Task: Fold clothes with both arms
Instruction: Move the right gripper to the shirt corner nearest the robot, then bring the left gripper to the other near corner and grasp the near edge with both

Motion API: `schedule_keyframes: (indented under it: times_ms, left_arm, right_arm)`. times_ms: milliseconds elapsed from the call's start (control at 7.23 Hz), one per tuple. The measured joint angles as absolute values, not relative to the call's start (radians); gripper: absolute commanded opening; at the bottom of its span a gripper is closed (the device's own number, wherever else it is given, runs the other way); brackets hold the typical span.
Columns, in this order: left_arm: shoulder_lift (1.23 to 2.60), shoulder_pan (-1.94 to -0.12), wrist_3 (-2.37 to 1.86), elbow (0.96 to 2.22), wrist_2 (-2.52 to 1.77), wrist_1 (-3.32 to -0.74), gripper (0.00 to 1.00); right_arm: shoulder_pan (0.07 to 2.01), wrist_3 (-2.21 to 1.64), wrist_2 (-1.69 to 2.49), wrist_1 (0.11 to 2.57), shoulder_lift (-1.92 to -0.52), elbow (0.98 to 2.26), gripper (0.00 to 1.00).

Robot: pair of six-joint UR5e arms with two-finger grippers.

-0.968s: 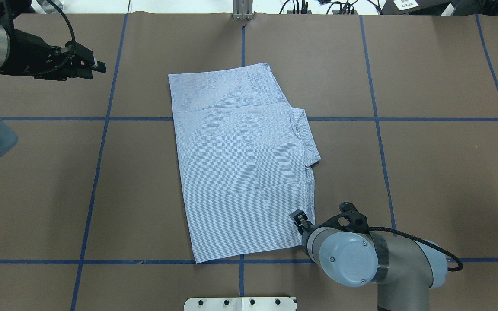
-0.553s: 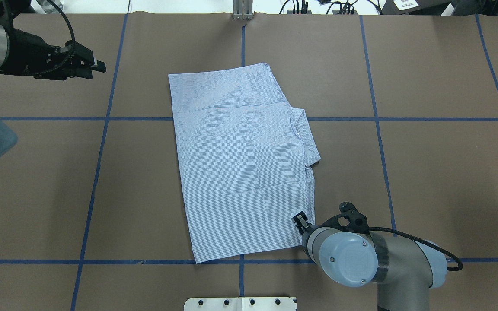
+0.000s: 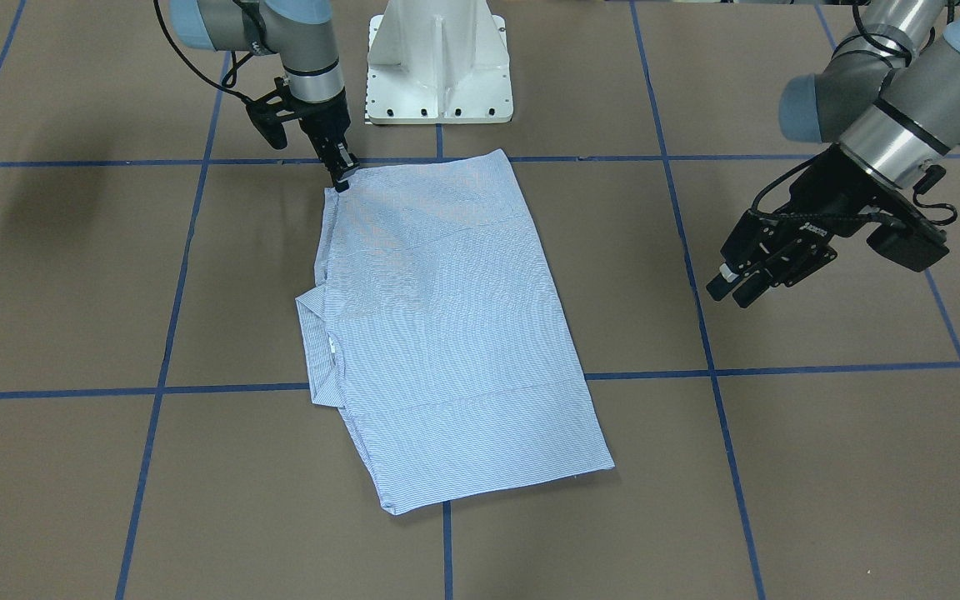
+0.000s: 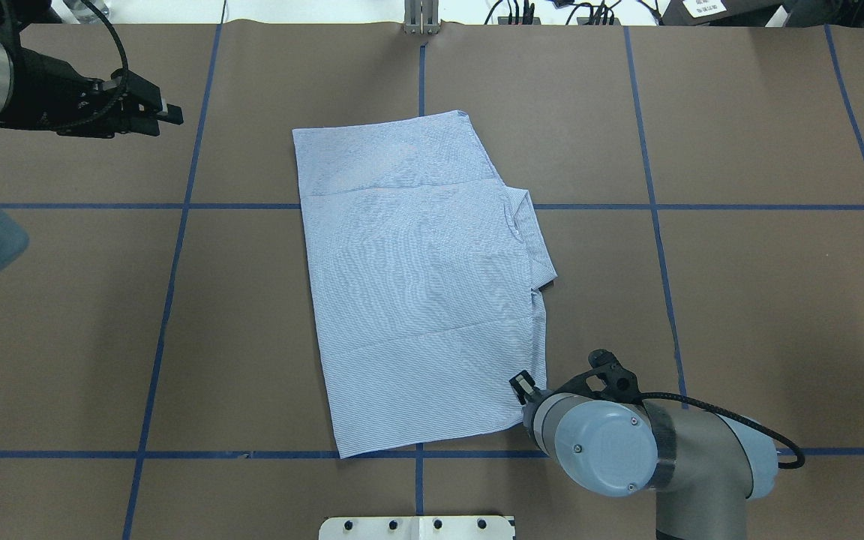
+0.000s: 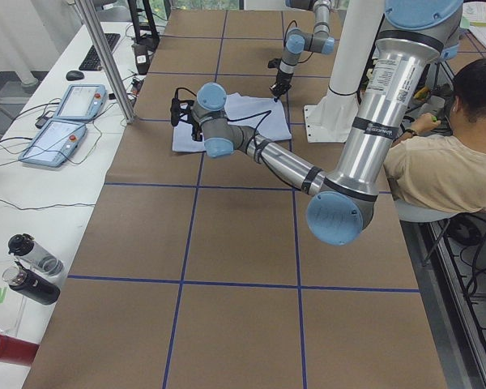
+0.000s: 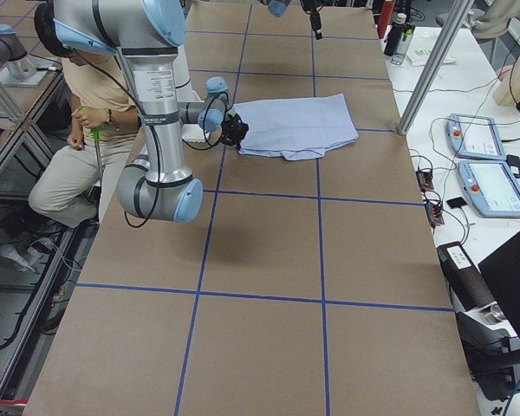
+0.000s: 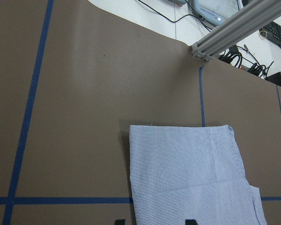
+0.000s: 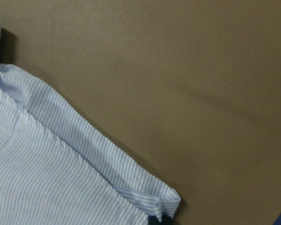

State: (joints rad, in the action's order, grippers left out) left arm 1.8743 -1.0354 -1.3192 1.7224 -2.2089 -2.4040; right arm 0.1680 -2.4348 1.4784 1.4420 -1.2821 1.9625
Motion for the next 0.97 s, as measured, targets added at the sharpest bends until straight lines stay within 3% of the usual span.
schedule_keyframes:
  times_ms: [553,968]
  left_arm:
    - [1.794,-1.016,-1.416,1.816,-2.212,-2.407,0.52]
    - [1.735,-0.793,-1.785,1.958,-2.104,-2.412,0.52]
  right_arm:
    - [0.155,-2.451,1.474,1.451,-1.287,2.014,0.00]
    - [0.099,-2.478,1.449,1.469,-1.289,2.032,0.00]
